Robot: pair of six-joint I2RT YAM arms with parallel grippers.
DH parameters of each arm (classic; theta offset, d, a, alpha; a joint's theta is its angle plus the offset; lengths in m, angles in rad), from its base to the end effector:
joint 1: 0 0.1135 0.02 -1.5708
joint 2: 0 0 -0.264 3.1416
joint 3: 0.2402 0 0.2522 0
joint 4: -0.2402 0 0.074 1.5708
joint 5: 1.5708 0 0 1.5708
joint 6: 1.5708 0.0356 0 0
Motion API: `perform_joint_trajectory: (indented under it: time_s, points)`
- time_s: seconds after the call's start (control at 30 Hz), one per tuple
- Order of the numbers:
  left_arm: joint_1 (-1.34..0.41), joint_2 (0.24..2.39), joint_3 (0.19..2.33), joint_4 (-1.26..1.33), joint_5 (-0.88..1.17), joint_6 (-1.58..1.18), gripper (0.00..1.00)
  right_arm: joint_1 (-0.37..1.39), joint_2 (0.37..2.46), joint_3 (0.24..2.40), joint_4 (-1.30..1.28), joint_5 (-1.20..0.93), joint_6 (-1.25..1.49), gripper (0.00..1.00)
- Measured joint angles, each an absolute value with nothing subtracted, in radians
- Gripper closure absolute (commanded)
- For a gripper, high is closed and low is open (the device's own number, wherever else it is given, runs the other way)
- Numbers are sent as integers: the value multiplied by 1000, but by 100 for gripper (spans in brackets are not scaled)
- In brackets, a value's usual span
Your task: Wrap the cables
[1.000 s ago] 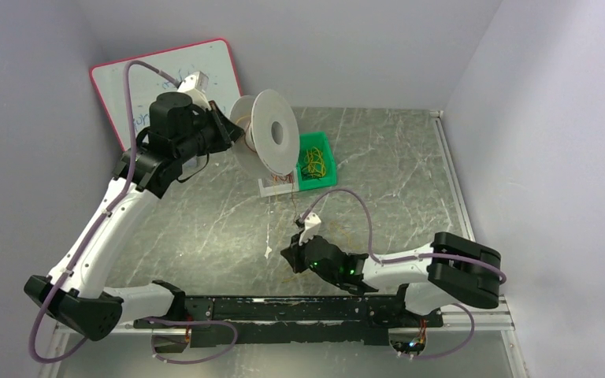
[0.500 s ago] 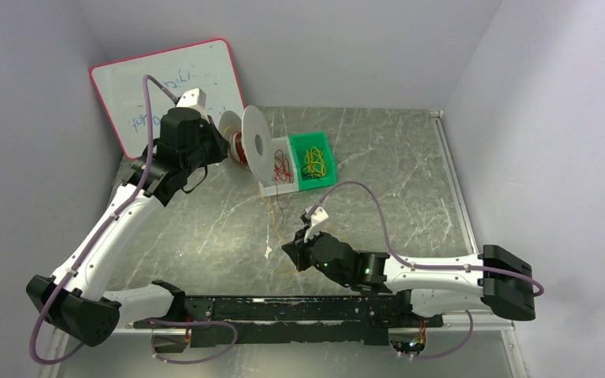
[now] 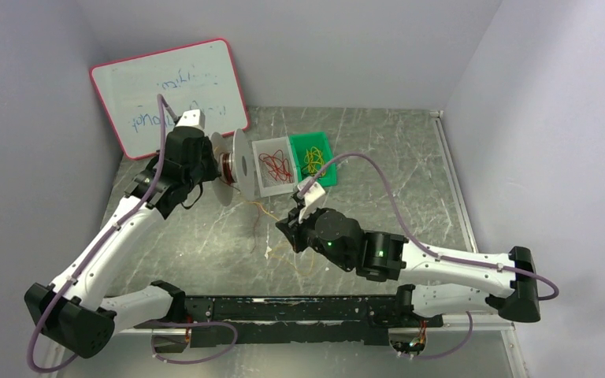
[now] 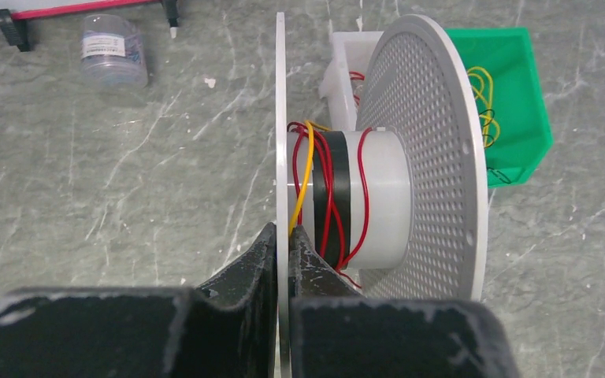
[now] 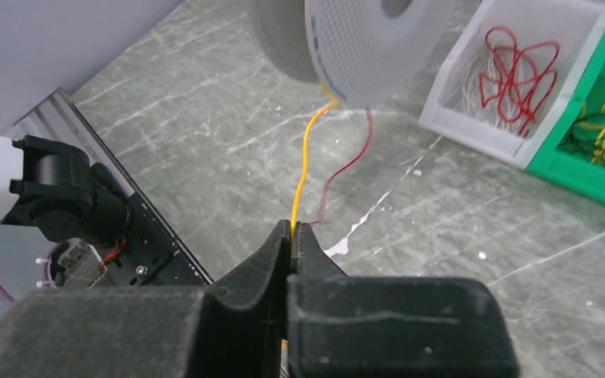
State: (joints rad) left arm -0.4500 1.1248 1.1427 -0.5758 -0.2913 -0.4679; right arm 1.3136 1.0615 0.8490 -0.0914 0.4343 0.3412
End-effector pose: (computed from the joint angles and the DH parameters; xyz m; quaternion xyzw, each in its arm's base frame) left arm 0.2221 -0.0959 0.3588 -0.0781 0.8645 -0.0988 0.4865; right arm 0.0768 0.2329 0.3192 -0.2550 0.7554 0.3080 0.5190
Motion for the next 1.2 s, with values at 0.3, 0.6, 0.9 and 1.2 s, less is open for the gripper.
perform_joint_trajectory:
  time_s: [0.3, 0.6, 0.9, 1.2]
  points:
    - [-484, 1075, 1100, -590, -319, -413, 93, 1314, 1132, 1087, -237, 486, 180, 100]
    - [-580, 997, 1052, -619, -370, -341, 93, 1296, 1222, 1242, -284, 581, -9, 100]
    - [-650, 947, 1023, -647, -392, -290, 93, 1172, 1301, 1355, -284, 548, -123, 100]
    - [-673, 884, 1024, -649, -263, -206, 93, 1016, 1308, 1332, -234, 467, -155, 100]
